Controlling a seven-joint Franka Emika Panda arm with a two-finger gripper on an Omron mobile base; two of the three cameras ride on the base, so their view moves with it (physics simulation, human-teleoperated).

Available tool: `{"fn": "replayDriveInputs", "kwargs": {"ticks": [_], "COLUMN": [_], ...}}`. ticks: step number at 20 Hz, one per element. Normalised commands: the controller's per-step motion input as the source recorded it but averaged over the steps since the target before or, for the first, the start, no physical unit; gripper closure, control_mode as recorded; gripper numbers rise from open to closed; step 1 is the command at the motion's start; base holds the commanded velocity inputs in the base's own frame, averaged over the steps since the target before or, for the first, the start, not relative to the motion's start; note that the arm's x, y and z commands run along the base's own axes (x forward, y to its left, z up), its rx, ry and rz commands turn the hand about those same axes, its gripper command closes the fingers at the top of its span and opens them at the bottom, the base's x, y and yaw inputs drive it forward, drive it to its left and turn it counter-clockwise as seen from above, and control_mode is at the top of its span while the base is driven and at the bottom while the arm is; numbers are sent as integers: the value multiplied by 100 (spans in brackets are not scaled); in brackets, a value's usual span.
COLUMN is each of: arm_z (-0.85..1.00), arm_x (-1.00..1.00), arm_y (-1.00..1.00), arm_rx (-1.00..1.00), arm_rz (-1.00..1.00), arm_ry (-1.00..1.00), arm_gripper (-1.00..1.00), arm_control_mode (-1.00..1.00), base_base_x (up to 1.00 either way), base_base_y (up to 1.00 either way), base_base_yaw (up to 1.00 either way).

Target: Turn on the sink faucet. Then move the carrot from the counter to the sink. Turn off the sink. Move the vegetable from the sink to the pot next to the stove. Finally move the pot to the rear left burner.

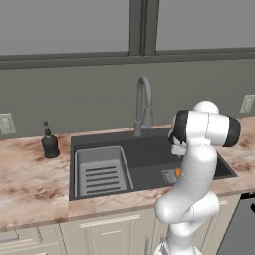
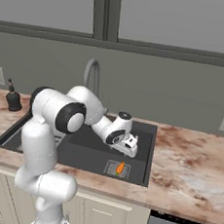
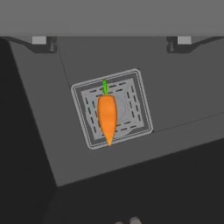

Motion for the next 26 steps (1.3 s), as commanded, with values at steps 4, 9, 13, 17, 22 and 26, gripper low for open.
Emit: {"fn": "replayDriveInputs", "kwargs": {"ticks": [4,9,13,17,22,26], "arm_z": [-30,-28,-22,-21,-23,-27], "arm_x": [8,5,12,17,15,10], "arm_y": [0,-5,-3,-2,0,0], "arm_rx": [0,0,0,0,0,0], "arm_rz": [4,6,5,5,5,2], "arm_ry": [0,0,0,0,0,0], "arm_gripper": [-100,-100,-100,-100,-100,-100], "arm_control_mode": [-100,-100,-100,-100,-100,-100], "base_base_x": [0,0,0,0,0,0], "base_base_y": [0,0,0,0,0,0], "base_base_yaw": [0,0,0,0,0,0]}}
